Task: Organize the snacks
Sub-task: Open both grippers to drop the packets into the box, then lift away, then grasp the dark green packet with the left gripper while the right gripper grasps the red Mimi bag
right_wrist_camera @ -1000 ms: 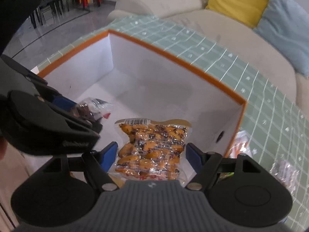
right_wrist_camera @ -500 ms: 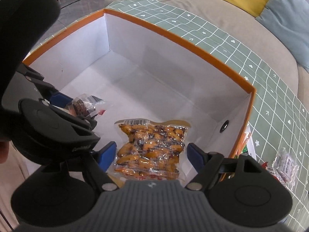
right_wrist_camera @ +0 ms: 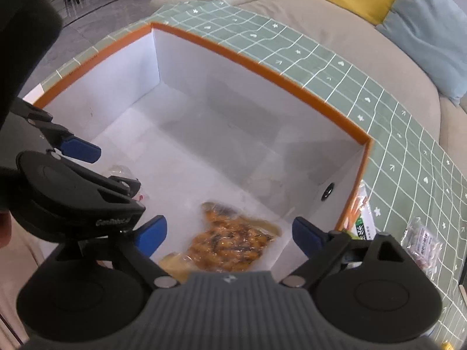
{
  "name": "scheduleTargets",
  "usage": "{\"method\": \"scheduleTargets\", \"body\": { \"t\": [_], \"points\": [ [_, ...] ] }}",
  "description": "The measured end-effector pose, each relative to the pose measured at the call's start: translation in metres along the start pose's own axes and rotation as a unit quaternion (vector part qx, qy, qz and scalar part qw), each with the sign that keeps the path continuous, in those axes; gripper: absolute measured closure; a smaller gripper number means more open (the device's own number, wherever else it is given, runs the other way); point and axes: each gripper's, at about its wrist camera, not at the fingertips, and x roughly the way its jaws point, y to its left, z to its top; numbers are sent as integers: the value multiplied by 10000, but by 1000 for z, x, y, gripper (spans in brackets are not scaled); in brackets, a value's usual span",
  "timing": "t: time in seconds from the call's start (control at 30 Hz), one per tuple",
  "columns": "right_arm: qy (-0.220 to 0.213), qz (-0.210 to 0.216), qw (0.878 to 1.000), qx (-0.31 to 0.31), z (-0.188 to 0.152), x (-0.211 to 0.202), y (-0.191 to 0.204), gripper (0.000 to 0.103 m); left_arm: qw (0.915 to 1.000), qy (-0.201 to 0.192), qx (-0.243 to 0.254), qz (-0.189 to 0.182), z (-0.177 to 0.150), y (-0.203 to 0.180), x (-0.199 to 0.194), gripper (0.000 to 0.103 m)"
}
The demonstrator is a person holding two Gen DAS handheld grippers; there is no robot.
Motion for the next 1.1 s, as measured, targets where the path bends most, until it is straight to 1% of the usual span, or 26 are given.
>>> {"method": "scheduleTargets", "body": {
  "t": [0.13, 0.17, 0.23, 0.27, 0.4, 0.5, 0.6, 0.7, 0.9, 1.0, 1.1],
  "points": [
    [-205, -155, 9996, 102, -5, -15, -7, 11, 9991, -329, -237, -87, -3, 4, -20, 38],
    [-290, -136, 9994, 115, -7, -20, -9, 11, 9987, -419, -283, -109, -4, 4, -26, 38],
    [-436, -249, 9986, 167, -12, -31, -12, 9, 9972, -637, -360, -171, -7, 4, -37, 38],
    [-531, -308, 9979, 194, -14, -36, -13, 9, 9964, -723, -389, -198, -8, 5, -42, 38],
    [-960, -289, 9940, 426, -26, -61, -22, 9, 9920, -1119, -552, -202, -16, 0, -62, 37],
    [-1252, -414, 9896, 580, -36, -80, -28, 9, 9881, -1415, -572, -177, -23, -5, -77, 37],
    [-1529, -594, 9836, 744, -48, -97, -33, 9, 9842, -1691, -509, -155, -32, -12, -89, 36],
    [-1812, -732, 9758, 983, -66, -114, -41, 9, 9798, -1937, -432, -225, -44, -23, -101, 36],
    [-2235, -845, 9612, 1381, -107, -135, -56, 9, 9671, -2490, -48, -527, -65, -48, -119, 36],
    [-2385, -884, 9552, 1512, -132, -145, -63, 9, 9615, -2641, 177, -739, -74, -65, -123, 36],
    [-2464, -1015, 9507, 1590, -157, -149, -72, 9, 9571, -2701, 323, -998, -83, -82, -124, 36]
  ]
}}
